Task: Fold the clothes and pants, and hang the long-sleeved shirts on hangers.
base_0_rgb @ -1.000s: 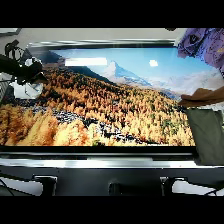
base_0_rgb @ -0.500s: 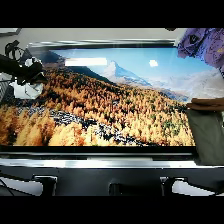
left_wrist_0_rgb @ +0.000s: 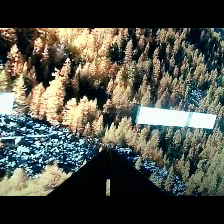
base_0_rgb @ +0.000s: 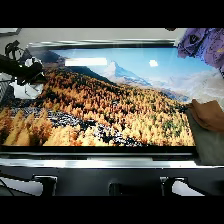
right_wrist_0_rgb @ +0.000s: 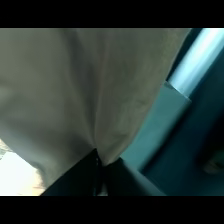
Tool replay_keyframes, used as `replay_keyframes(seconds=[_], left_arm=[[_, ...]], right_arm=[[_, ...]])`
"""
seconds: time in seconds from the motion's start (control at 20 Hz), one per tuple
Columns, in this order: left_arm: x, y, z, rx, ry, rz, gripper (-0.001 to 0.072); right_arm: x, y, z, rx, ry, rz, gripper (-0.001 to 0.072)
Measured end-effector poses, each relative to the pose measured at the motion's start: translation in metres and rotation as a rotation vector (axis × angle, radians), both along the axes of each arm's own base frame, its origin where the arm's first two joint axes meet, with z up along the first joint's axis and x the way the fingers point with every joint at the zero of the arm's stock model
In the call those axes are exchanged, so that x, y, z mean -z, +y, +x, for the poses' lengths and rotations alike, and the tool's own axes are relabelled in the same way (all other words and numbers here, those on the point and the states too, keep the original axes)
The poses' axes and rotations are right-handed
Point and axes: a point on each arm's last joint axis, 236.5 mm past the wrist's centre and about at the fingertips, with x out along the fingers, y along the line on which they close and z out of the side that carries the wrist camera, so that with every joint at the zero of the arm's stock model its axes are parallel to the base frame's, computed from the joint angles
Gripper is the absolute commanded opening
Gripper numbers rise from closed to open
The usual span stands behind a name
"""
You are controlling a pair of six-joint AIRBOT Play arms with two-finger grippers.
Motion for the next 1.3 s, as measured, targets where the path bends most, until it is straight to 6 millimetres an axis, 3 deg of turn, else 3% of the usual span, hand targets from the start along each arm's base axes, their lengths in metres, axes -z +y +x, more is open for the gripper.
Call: replay_keyframes(seconds=[0.2,0.4,0.55,0.8,0.9,1.05,1.25,1.3], left_arm=[[0.0,0.0,0.0,0.001,0.001,0.0,0.0018],[0.0,0.0,-0.001,0.001,0.002,0.0,0.0018],[0.0,0.0,-0.001,0.002,0.003,0.0,0.0018],[0.0,0.0,-0.001,0.001,0.003,0.0,0.0018],[0.0,0.0,-0.001,0.001,0.002,0.0,0.0018],[0.0,0.0,-0.001,0.001,0.002,0.0,0.0018],[0.0,0.0,-0.001,0.001,0.002,0.0,0.0017],[0.0,0.0,-0.001,0.001,0.002,0.0,0.0018]], right_arm=[[0.042,0.011,-0.045,0.008,0.131,0.003,0.0026],[0.073,0.017,-0.073,0.005,0.219,0.005,0.0026],[0.085,0.017,-0.085,0.003,0.262,-0.003,0.0027],[0.091,0.013,-0.089,0.001,0.27,-0.027,0.0029],[0.092,0.014,-0.091,0.014,0.276,-0.029,0.0114],[0.092,0.016,-0.098,0.033,0.299,-0.025,0.0408],[0.091,0.02,-0.099,0.026,0.305,-0.006,0.0405],[0.092,0.021,-0.092,0.004,0.281,0.007,0.0359]])
